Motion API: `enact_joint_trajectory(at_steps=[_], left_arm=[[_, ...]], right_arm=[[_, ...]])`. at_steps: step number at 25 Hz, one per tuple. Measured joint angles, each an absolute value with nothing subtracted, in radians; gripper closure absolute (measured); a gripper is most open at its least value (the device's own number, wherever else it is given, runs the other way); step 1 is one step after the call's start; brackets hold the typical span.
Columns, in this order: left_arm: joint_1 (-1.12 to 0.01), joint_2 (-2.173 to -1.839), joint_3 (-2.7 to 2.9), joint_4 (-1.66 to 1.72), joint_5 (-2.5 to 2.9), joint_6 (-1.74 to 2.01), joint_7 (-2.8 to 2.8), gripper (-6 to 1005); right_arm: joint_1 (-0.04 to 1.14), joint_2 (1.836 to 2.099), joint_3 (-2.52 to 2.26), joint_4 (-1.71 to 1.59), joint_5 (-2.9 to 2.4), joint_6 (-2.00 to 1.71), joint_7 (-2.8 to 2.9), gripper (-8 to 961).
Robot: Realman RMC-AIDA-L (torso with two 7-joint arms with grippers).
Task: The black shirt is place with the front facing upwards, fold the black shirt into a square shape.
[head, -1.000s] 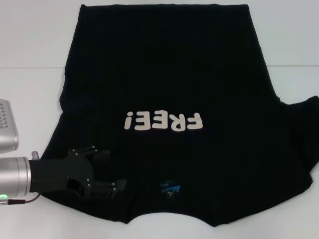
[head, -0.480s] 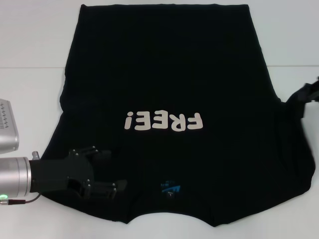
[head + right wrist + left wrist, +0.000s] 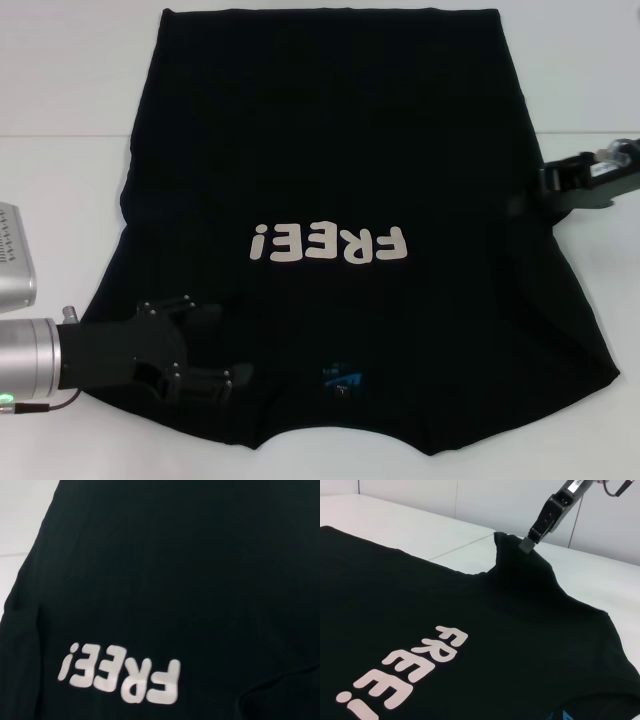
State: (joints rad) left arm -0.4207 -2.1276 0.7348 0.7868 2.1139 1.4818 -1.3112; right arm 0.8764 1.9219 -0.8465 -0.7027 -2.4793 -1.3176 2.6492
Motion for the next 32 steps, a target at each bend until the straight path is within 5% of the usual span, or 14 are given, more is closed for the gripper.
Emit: enact_joint_trajectory(at_steps=[20, 32], left_arm=[[-0.419, -2.128, 0.735, 0.786, 2.114, 1.482, -1.307, 52], [-0.444, -2.103, 0.622, 0.729, 2.112, 1.576, -1.349, 51]], right_arm=[[0.906, 1.954, -0.884, -0.635, -2.438, -1.225, 2.597, 859], [0.758, 1.958, -0.810, -0.632, -2.112, -1.311, 2.209, 447]])
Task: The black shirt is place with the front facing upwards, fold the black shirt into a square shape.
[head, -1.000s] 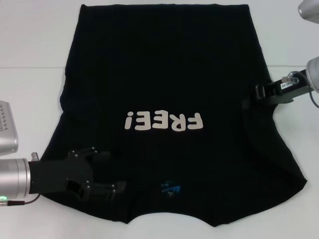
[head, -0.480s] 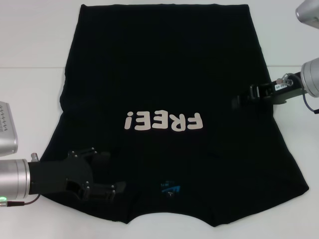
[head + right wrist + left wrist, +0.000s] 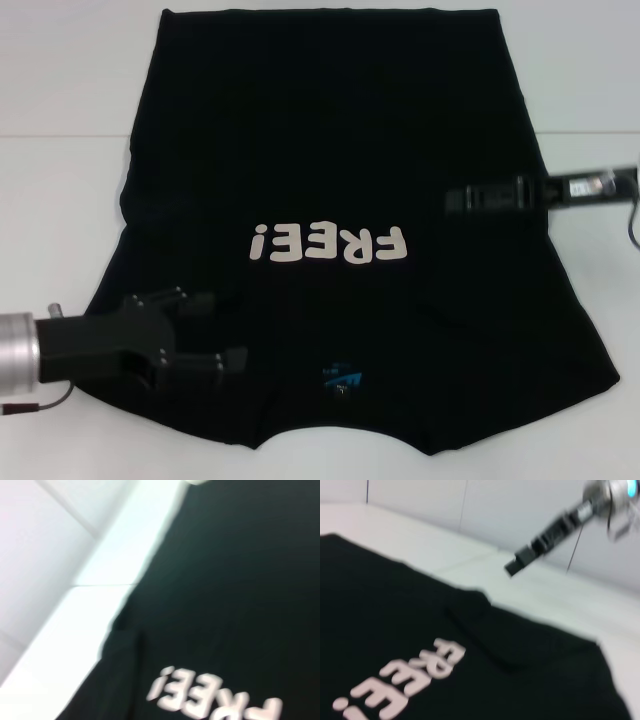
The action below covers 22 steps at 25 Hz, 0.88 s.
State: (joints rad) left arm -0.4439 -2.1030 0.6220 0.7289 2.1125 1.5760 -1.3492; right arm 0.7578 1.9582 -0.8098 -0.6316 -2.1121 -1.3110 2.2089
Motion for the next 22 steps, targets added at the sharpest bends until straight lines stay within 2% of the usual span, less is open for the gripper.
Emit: enact_joint_trajectory(at_steps=[5, 7, 12, 15, 22], left_arm=[[-0.472, -2.037, 0.484, 0.635, 2.111, 1.704, -1.433, 53], [-0.470, -2.019, 0.465, 0.621, 2.111, 1.721, -1.491, 54], [-0.464, -1.985, 0.456, 0.615, 2.121, 1.753, -1.718, 57], [-0.468, -1.954, 0.461, 0.629, 2.140, 1.762, -1.917, 59], [-0.517, -1.895, 0.462, 0.712, 2.350, 1.763, -2.311, 62]], right_arm=[[0.621, 2.002, -0.803, -0.645, -1.992, -1.393, 1.814, 266], [0.564, 2.022, -0.801, -0.645, -1.955, -1.406, 1.645, 182], [0.440, 2.076, -0.777, -0.638, -1.836, -1.462, 1.247, 66], [0.412, 2.087, -0.787, -0.625, -1.842, -1.467, 1.120, 28], [0.412, 2.089, -0.802, -0.558, -1.879, -1.441, 0.956, 6]])
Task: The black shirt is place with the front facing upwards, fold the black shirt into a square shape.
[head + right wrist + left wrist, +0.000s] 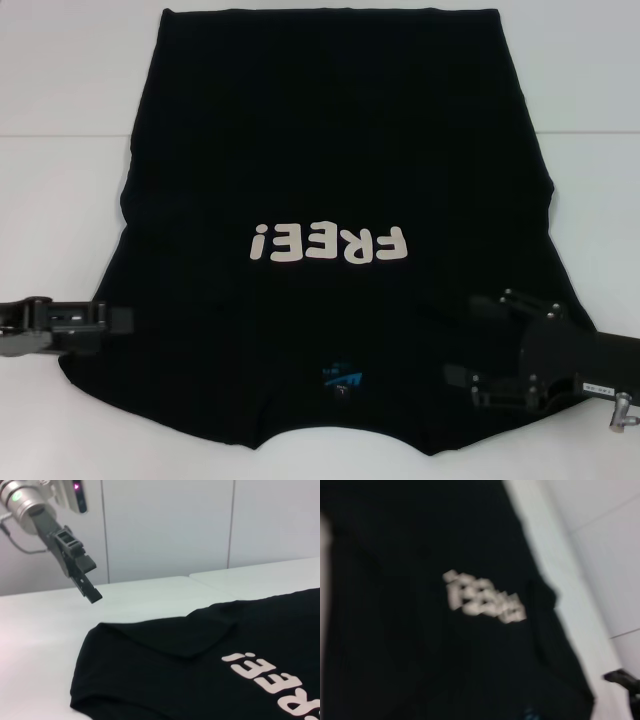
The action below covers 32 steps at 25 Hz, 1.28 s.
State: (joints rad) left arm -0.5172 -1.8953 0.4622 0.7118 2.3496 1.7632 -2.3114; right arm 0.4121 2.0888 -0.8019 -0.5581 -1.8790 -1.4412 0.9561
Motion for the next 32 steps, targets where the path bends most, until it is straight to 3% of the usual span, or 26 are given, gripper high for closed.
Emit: enact_joint_trajectory(at_steps=[14, 32], left_arm=[[-0.604, -1.855, 0.462, 0.681, 2.591, 1.656, -2.636, 61], [-0.591, -1.857, 0.450, 0.593, 2.587, 1.529, -2.688, 63]], right_arm=[[0.422, 2.091, -0.818, -0.545, -1.881, -1.427, 0.943, 7], [0.423, 2.091, -0.838, -0.543, -1.881, -1.423, 0.942, 7]])
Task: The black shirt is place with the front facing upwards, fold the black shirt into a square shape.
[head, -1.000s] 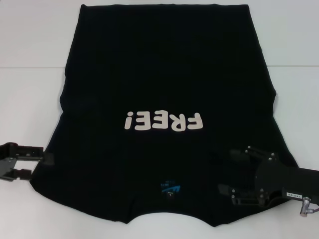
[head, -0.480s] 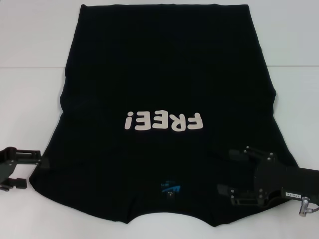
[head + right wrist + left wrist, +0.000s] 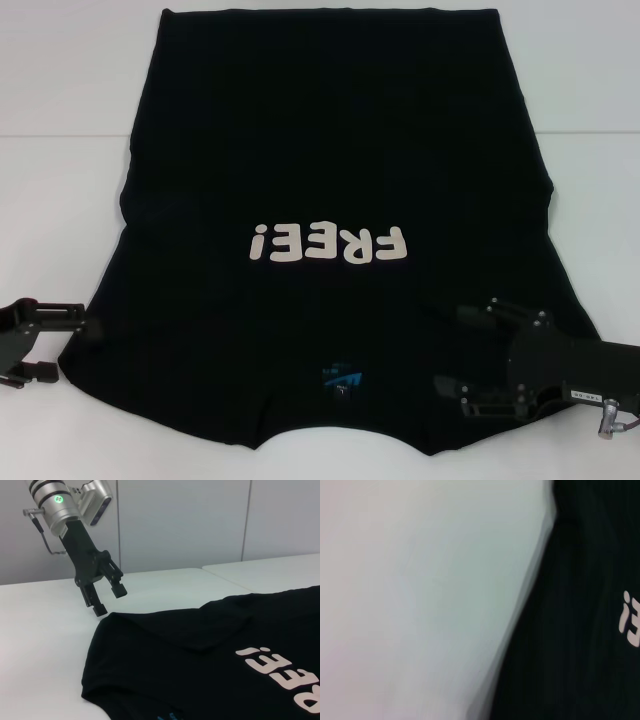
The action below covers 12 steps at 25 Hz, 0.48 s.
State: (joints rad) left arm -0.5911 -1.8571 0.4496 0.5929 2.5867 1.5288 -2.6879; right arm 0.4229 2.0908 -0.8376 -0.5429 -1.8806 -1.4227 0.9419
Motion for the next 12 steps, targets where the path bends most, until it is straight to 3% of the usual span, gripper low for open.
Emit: enact_joint_trajectory(at_steps=[12], left_arm=[[-0.587, -1.854, 0.420, 0.561, 2.584, 1.510, -2.693, 65]], right_arm=[[0.419, 2.091, -0.840, -0.543, -1.881, -1.425, 0.942, 6]])
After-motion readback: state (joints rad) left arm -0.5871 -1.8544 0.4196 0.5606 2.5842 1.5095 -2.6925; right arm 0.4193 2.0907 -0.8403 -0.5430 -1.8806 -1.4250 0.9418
